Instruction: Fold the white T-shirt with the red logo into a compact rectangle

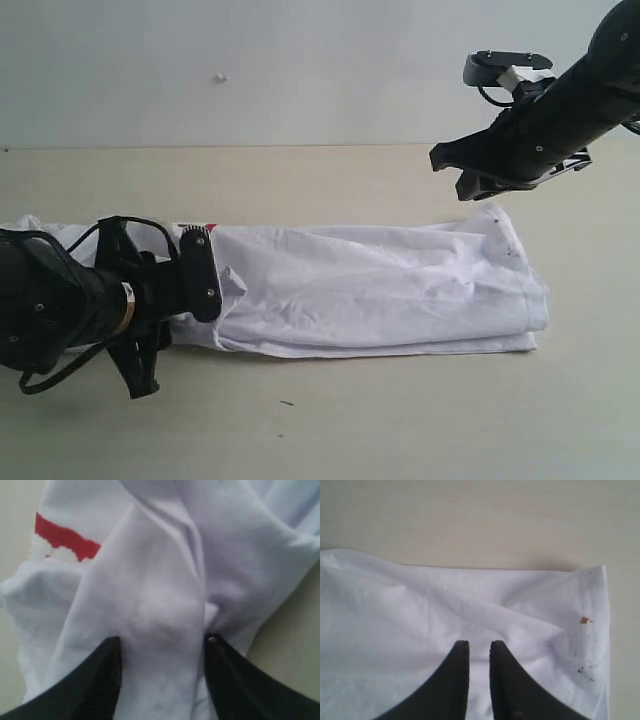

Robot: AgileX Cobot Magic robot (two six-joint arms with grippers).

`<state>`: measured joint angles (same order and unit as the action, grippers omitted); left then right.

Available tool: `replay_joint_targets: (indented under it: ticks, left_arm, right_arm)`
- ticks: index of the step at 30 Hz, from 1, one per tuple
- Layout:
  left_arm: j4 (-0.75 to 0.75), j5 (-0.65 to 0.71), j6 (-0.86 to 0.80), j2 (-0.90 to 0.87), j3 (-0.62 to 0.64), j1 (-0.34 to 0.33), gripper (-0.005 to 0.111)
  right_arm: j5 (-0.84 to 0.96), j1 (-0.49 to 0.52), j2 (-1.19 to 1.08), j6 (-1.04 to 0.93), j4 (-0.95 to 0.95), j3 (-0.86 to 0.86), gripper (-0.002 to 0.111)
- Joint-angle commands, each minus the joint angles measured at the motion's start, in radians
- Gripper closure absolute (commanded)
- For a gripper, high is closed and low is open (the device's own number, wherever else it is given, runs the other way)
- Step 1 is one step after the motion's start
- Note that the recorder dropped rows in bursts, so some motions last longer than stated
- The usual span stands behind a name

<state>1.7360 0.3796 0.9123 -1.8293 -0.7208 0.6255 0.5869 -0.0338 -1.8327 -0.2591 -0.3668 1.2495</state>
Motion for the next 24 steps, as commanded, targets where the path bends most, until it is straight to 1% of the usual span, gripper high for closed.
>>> replay_joint_targets:
  ticks: [1,7,13,19,24]
  left_arm:
    - [0.008,0.071,-0.017,-0.012,-0.003,0.002,0.056]
    - [0.008,0.104,-0.016,0.002,-0.034,0.002,0.056]
    - [0.008,0.118,-0.016,0.037,-0.038,0.002,0.056]
    - [0.008,0.113,-0.015,0.066,-0.038,0.002,0.056]
    - [0.008,0.105,-0.009,0.048,-0.077,0.002,0.056]
  right_arm:
    - [0.001,-0.001,0.004,-0.006,0.004,0.005,0.091]
    - [-0.001,-0.001,0.004,-0.006,0.004,0.005,0.091]
    - [-0.006,-0.001,0.004,-0.006,0.004,0.005,0.091]
    - [-0.006,-0.001,0.004,-0.006,0.004,0.005,0.091]
    - [0.001,-0.001,0.004,-0.006,0.004,0.005,0.091]
